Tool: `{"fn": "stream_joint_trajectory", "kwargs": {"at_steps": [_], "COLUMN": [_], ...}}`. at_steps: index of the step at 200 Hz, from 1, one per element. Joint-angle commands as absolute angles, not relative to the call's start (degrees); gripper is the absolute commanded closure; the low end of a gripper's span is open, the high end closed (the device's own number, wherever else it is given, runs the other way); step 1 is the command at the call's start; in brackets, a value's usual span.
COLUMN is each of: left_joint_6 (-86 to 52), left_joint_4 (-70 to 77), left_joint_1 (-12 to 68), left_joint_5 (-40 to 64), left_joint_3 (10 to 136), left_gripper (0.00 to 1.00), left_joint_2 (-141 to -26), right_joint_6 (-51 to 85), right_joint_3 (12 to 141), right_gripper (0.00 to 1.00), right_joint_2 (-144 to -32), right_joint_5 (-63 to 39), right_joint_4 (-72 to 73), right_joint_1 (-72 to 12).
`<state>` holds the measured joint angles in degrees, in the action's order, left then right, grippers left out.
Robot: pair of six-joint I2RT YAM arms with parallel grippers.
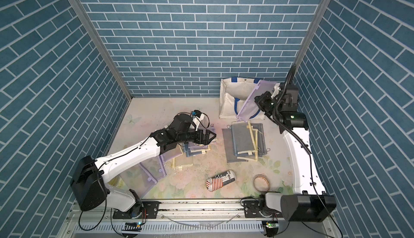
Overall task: Put the pencil pouch into the canvas bag
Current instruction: Place the pencil pouch in the canvas bag.
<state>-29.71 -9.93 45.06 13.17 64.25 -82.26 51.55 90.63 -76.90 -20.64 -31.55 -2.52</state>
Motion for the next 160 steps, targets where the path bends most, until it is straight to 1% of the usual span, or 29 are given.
{"fn": "stream_joint_trajectory", "kwargs": {"at_steps": [1, 32, 76, 99, 119, 160], "left_joint_6": [-26.9, -25.7, -24.2, -23.9, -23.8, -22.7], "left_joint_4": [-12.4, -15.2, -17.5, -17.6, -17.4, -17.3], "left_joint_1": [44.6, 44.6, 44.6, 44.6, 44.6, 44.6], "left_joint_5": [9.6, 7.6, 5.7, 5.3, 4.5, 3.0], "left_joint_3": [62.9, 62.4, 62.9, 63.4, 63.5, 64.1], "left_gripper": [0.01, 0.01, 0.01, 0.01, 0.01, 0.01], "left_joint_2": [-79.6, -77.4, -75.3, -74.9, -74.6, -74.9], "right_joint_6": [56.4, 58.8, 66.8, 69.7, 71.0, 73.6], "right_joint_3": [98.3, 108.1, 115.6, 119.7, 124.4, 126.1], "right_gripper": [1.0, 1.0, 1.0, 1.0, 1.0, 1.0], "right_joint_2": [-83.5, -92.0, -101.2, -106.1, -110.3, -115.3], "right_joint_5": [-16.3, -11.6, -3.1, -1.0, 0.7, 4.9], "right_joint_4": [-31.7, -31.1, -26.9, -25.0, -26.2, -27.6], "right_joint_1": [-2.7, -2.6, -2.6, -2.8, -3.6, -7.4]}}
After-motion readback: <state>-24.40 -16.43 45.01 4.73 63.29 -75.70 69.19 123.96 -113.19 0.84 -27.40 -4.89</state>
